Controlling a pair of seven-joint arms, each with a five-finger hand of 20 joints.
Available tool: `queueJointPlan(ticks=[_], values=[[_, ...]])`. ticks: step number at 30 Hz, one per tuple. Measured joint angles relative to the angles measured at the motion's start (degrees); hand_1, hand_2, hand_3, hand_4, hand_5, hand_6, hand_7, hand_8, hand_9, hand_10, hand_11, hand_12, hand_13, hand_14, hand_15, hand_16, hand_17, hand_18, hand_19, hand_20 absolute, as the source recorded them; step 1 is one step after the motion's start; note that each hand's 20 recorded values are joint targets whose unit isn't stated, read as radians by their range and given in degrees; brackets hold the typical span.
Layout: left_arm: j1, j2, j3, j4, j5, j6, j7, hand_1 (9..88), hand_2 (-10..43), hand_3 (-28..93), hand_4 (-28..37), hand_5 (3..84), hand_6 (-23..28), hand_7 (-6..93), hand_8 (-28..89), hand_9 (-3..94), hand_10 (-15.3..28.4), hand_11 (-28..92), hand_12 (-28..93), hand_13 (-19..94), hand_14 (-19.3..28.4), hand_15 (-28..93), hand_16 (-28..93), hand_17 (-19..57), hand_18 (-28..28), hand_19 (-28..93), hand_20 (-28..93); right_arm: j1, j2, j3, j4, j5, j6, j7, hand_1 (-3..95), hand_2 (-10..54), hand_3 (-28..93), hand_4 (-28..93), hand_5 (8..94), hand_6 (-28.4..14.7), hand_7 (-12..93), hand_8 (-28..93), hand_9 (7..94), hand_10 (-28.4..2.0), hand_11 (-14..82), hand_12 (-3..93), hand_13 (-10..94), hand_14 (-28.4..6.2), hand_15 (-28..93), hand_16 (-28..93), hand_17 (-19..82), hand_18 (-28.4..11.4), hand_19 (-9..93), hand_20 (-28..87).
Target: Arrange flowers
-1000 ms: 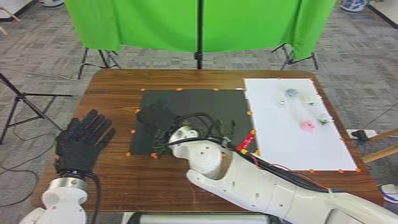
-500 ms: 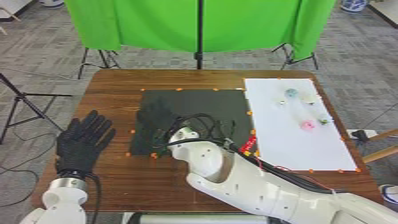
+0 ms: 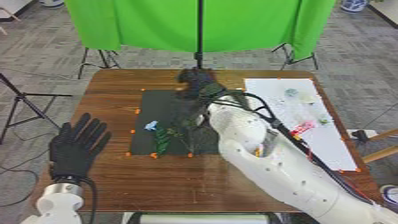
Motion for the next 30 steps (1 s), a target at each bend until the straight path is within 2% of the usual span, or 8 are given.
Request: queueJointPlan(ticks=[7, 14, 21, 30], values=[[0.8, -0.18, -1.13, -0.04, 0.09, -0.41, 0.76, 26.6, 14.7, 74, -28.3, 45.1, 6.7, 16.9, -9, 41.8, 14.8, 26, 13, 33, 13.8, 39, -6, -3.6, 14.3, 34, 13, -2.7, 8.8, 7.9, -4.6, 4.0, -1.2, 7.1, 39.8, -6.4, 78, -26, 52.0, -6.9, 13, -10, 50.0, -21.0, 11.1, 15.6, 40, -19.4, 45, 12, 20, -24.7, 68, 22], [1.6, -0.19, -1.73, -0.47, 0.09, -0.41, 1.65, 27.4, 13.8, 74, -28.3, 45.0, 6.7, 16.2, -10, 40.9, 14.7, 25, 12, 32, 13.9, 39, -5, -3.6, 14.3, 34, 13, -9.8, 18.0, 15.9, -9.2, 4.8, -4.3, 8.1, 37.4, -4.0, 77, -26, 50.7, -7.1, 12, -10, 48.8, -21.4, 10.5, 15.6, 40, -19.6, 43, 11, 20, -24.2, 66, 20], [1.9, -0.28, -1.9, -0.71, 0.08, -0.13, 1.96, 30.2, 12.0, 74, -28.3, 42.8, 6.5, 16.5, -9, 40.7, 14.4, 25, 13, 32, 13.9, 40, -5, -3.6, 14.3, 34, 14, -19.2, 23.9, 24.9, -10.0, 7.0, -8.3, 13.0, 36.8, -2.7, 76, -25, 49.8, -7.5, 12, -10, 47.9, -21.7, 10.3, 15.6, 40, -19.9, 44, 11, 19, -24.4, 66, 20], [2.2, -0.3, -2.1, -0.93, 0.2, 0.43, 2.25, 34.6, 8.1, 74, -28.2, 43.0, 6.7, 17.9, -10, 40.3, 14.3, 27, 13, 32, 13.7, 41, -6, -3.4, 14.1, 34, 14, -28.5, 27.4, 32.6, -9.7, 7.0, -14.2, 12.7, 35.9, -1.6, 76, -25, 45.9, -7.3, 12, -10, 45.8, -21.4, 10.2, 15.7, 39, -19.6, 42, 11, 19, -24.1, 66, 20]])
